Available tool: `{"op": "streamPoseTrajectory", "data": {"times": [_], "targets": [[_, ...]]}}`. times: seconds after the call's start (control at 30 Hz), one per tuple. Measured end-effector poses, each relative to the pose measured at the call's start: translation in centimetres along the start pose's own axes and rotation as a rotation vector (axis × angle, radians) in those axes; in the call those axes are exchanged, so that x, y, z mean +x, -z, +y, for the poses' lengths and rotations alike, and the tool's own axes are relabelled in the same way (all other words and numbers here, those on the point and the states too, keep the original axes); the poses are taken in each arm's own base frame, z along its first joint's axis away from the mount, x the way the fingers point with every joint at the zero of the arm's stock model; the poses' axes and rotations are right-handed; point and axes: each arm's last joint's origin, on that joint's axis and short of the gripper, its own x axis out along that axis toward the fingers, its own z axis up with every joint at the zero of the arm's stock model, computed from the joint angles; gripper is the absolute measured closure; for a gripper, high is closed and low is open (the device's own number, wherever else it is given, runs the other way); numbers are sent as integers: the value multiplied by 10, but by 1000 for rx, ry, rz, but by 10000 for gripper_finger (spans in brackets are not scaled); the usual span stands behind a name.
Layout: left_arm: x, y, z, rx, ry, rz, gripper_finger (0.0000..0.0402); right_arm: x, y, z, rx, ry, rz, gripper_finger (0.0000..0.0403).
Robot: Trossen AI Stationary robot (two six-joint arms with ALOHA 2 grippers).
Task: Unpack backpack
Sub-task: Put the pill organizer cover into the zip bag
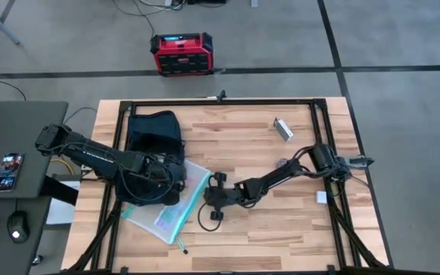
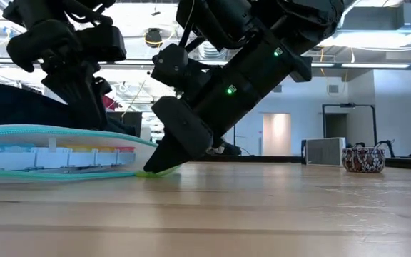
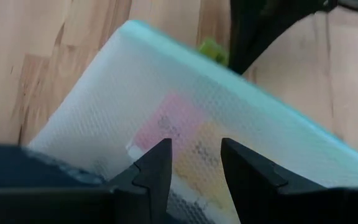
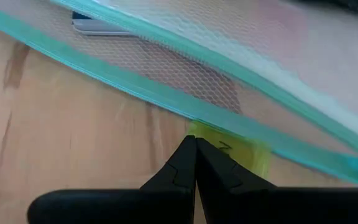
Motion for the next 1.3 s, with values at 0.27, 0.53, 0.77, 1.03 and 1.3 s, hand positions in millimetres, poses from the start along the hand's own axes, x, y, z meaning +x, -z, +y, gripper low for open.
{"op": "streamPoseTrajectory", "data": {"times": [0.27,0.53,0.77,1.03,1.3], "targets": [[0,-5,-1,7,13,-46,277,4,-8,-15,-27,16,-39,403],[0,-5,-1,45,7,-50,277,-46,-64,-15,39,-8,-106,403],[0,-5,-1,52,4,-51,276,-70,-56,-18,208,24,81,403],[0,-5,0,100,-47,-59,276,-27,-11,-3,265,77,243,403],[8,13,5,101,-76,0,276,-19,-10,-9,342,91,242,403]]}}
